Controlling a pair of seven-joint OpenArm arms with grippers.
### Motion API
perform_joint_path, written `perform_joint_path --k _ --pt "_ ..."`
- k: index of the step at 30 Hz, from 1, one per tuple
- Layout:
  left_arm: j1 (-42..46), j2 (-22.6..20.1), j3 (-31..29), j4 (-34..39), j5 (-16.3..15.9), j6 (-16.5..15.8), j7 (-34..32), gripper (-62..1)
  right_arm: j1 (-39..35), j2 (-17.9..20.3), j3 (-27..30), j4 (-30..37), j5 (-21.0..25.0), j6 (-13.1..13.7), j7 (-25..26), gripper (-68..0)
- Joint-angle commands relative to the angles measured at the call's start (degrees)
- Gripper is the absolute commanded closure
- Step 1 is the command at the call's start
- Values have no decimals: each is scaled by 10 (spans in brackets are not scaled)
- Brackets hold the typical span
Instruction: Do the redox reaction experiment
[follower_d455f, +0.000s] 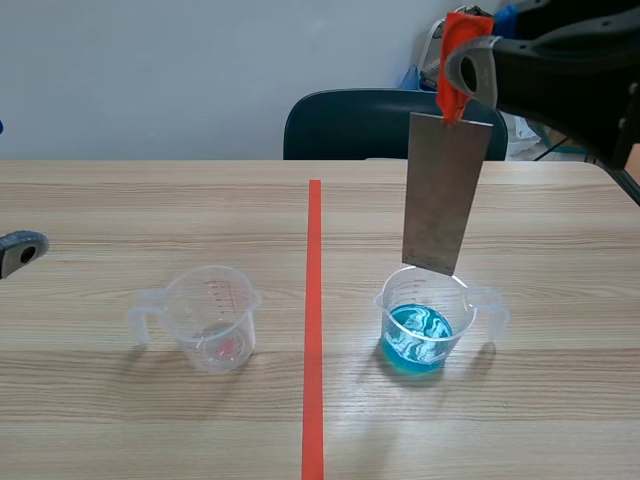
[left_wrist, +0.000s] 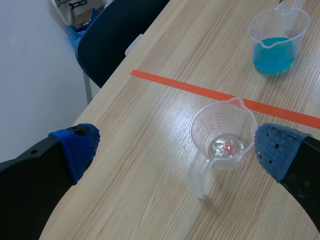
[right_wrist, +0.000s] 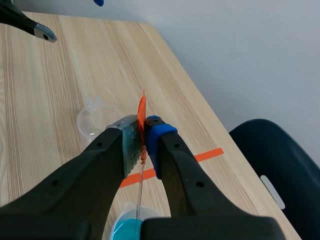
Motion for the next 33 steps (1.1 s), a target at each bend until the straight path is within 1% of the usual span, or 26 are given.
perform_joint_path --k 1,8,13,18,22,26,33 --pt "-2 1 1 5 -8 -1 -9 -623 24 2 -12 3 11 4 9 -8" --pt "-2 1 1 5 -8 -1 -9 -623 91 0 -79 -2 11 4 -4 -8" --pt "-2 1 1 5 -8 -1 -8 -623 156 -19 -128 -27 11 4 -14 -8" --pt "-2 1 1 5 -8 -1 -8 -623 236 -40 -200 -67 11 4 -25 -8" --pt "-2 1 1 5 -8 -1 -9 -623 294 -64 -255 -98 18 4 -40 -8" --pt "-2 1 1 5 -8 -1 -8 -623 347 -97 -307 -131 24 4 -52 -8" --pt "-2 1 1 5 -8 -1 -8 -623 414 -156 -378 -176 23 4 -71 -8"
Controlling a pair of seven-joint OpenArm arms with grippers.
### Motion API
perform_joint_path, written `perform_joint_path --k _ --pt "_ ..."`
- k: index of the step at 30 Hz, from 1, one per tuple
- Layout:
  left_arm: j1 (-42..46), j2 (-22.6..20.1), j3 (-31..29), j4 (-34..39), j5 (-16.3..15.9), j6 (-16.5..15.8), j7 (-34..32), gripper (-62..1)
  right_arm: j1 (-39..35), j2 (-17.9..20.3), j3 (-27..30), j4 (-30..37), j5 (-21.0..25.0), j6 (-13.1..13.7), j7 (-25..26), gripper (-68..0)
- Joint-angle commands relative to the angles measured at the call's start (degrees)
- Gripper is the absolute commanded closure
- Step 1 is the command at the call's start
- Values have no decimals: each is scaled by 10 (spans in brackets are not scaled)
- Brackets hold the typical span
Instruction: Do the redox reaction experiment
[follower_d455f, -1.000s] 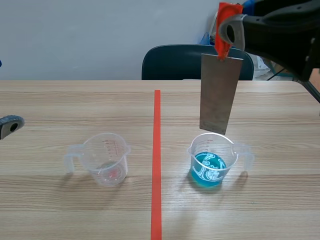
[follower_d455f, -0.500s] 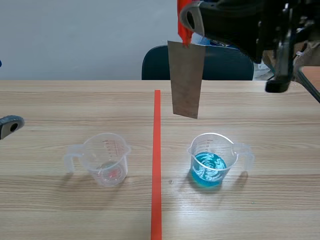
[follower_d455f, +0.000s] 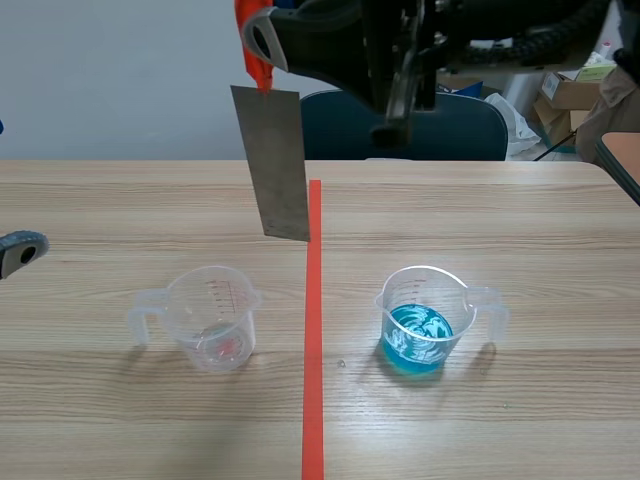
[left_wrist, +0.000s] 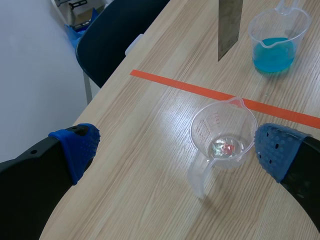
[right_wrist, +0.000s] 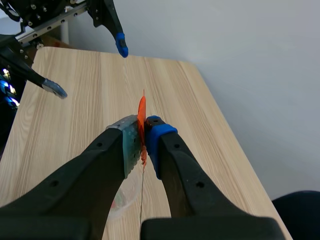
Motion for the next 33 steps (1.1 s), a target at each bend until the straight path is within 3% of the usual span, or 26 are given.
perform_joint_path --k 1,16,24,33 --pt "-2 2 1 5 -8 -1 -8 -623 21 -9 -4 0 6 4 4 -8" --pt "10 1 1 5 -8 -1 -13 -623 70 -116 -80 -51 6 4 -44 -8" --pt "54 2 -19 5 -8 -1 -24 -623 67 -139 -98 -51 6 -7 -62 -9" --pt "128 4 -93 5 -8 -1 -82 -623 50 -151 -101 -51 4 -20 -77 -9"
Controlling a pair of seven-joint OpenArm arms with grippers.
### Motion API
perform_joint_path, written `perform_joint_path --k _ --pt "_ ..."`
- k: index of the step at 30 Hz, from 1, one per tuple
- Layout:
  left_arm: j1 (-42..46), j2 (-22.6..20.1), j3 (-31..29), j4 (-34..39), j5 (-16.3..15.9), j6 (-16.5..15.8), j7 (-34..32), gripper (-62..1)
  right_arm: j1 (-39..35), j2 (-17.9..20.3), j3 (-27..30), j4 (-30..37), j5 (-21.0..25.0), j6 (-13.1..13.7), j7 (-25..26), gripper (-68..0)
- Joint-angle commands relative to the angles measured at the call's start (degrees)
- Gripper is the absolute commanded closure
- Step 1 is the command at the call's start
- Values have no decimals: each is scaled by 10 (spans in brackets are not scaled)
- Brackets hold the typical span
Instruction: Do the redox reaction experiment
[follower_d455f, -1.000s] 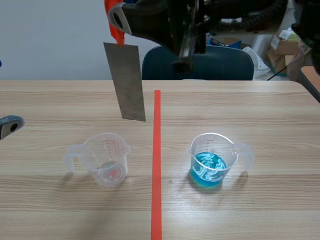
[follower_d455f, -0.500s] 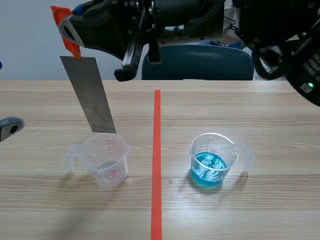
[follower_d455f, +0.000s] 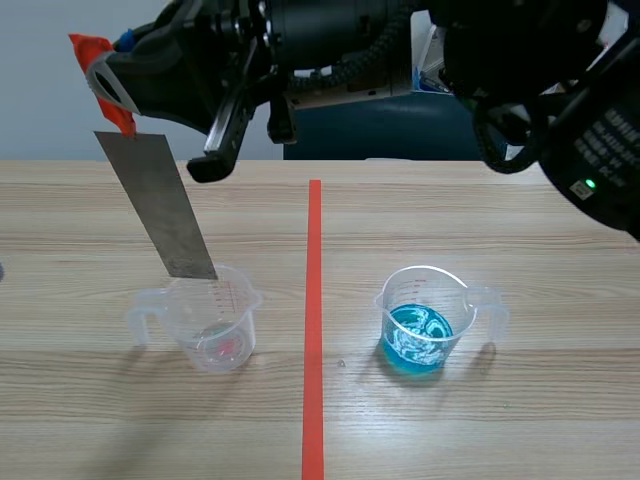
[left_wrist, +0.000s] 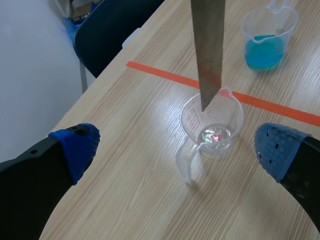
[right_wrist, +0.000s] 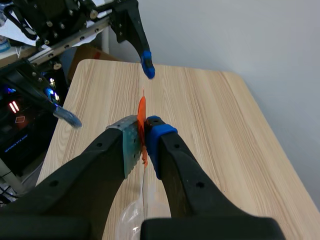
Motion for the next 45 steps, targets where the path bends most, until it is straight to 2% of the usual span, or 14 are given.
perform_joint_path --k 1,9,17,22,45 --pt "11 7 -14 5 -8 -1 -16 -623 0 -5 0 6 5 -4 5 -9" --pt "73 32 -66 5 -8 -1 -48 -623 -2 -8 0 6 4 -5 -6 -9" --pt "109 57 -94 5 -8 -1 -63 -623 -2 -9 0 6 0 -9 -5 -9" --pt "113 70 -96 5 -8 -1 -75 -623 -2 -9 0 6 0 -9 -5 -9" --pt "113 70 -96 5 -5 -1 -75 -623 -2 -9 0 6 0 -9 -3 -9"
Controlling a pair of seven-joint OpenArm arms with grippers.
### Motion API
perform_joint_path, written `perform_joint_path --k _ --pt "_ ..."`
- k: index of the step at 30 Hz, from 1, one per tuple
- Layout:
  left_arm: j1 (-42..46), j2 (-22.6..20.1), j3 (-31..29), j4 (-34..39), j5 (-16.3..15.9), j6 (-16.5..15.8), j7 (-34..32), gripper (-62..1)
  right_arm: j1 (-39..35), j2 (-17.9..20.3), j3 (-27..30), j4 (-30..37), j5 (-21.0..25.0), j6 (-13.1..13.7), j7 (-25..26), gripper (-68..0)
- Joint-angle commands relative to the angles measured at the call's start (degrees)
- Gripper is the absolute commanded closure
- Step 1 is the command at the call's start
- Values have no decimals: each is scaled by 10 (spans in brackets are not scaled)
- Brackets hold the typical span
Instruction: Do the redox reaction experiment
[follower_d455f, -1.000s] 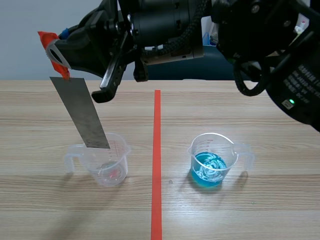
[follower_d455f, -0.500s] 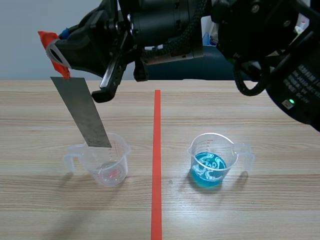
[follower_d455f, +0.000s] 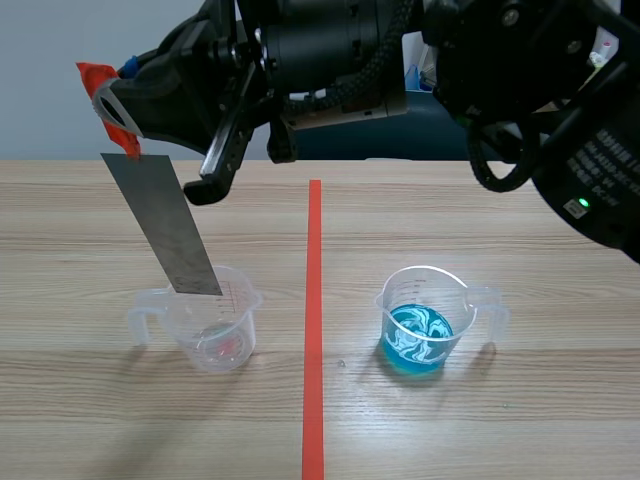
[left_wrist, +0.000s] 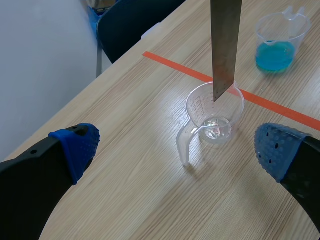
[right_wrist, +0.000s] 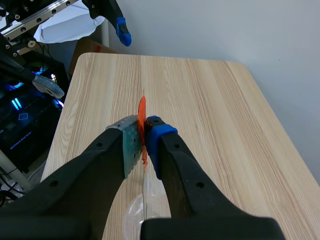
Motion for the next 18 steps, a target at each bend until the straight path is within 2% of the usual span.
perform_joint_path --k 1,3,8,18 --pt "-2 1 -5 5 -1 -1 -10 -623 12 -5 0 6 6 0 13 -9" --pt "-2 1 -5 5 17 -1 -15 -623 12 -5 0 6 6 0 13 -9" --pt "-2 1 -5 5 37 -1 -16 -623 12 -5 0 6 6 0 13 -9" --pt "-2 1 -5 5 46 -1 -29 -623 13 -5 1 6 6 0 13 -9"
